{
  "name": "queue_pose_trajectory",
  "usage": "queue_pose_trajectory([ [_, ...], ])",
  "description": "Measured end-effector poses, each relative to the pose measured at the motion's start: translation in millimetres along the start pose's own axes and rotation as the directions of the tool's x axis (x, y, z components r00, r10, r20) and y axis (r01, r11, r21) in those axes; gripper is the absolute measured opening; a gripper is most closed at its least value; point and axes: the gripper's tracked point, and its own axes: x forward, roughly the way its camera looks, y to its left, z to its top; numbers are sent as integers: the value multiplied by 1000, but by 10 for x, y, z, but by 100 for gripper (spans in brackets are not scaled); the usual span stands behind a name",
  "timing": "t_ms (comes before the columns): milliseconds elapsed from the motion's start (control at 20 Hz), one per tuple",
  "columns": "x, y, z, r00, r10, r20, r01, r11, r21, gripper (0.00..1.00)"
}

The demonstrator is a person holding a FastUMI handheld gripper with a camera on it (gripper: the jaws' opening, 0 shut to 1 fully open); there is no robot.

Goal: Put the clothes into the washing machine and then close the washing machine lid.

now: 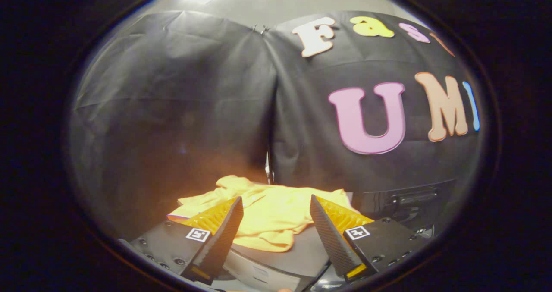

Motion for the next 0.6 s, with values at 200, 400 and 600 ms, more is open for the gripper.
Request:
queue_pose_trajectory([
  [200, 386, 351, -272, 994, 5, -106, -11, 998, -63, 98],
  [400, 523, 431, -619, 973, -14, -232, -13, 993, -114, 98],
  [600, 532, 442, -712, 969, 1, -247, -22, 996, -82, 99],
])
